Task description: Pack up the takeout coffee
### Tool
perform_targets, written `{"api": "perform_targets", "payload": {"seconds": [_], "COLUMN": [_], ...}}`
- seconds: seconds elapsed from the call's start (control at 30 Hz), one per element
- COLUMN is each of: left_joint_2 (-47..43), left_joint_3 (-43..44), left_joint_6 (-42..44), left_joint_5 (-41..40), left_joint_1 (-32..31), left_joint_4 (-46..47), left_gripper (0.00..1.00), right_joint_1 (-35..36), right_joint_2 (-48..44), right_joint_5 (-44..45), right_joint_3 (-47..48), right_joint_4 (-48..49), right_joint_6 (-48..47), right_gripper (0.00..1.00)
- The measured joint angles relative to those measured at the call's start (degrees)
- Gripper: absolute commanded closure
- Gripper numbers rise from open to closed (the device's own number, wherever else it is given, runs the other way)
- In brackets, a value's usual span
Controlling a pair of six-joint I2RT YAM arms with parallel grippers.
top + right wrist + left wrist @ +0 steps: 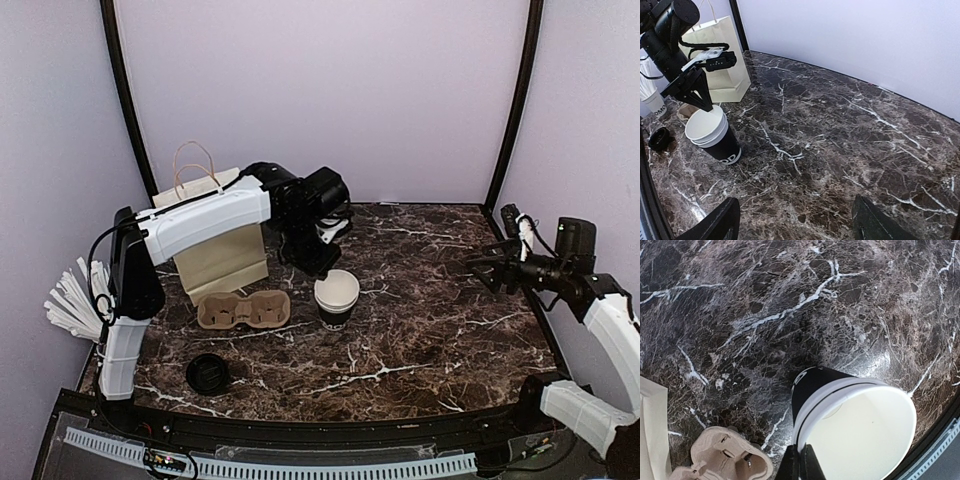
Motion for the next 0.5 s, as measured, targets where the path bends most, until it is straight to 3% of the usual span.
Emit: {"api": "perform_targets", "payload": {"seconds": [0.27,0.5], "left_joint_2": [-1.16,-4.59], "left_joint_3": [0.07,0.00], "left_joint_6": [5.14,7.48], "left_joint_5": [3.74,4.48], "left_joint_1": [-2.89,-7.72], "left_joint_4": [4.44,10.12], "left_gripper": [1.00,1.00], "right_joint_1": [6.64,14.27], "right_joint_2": [14.97,25.11], "right_joint_5": [-4.79,-7.10], "right_joint_3": [9.03,16.39], "right_joint_4": [-2.25,-4.55], "right_joint_6": [5.77,10.14], "right_gripper": [0.27,0.26]}}
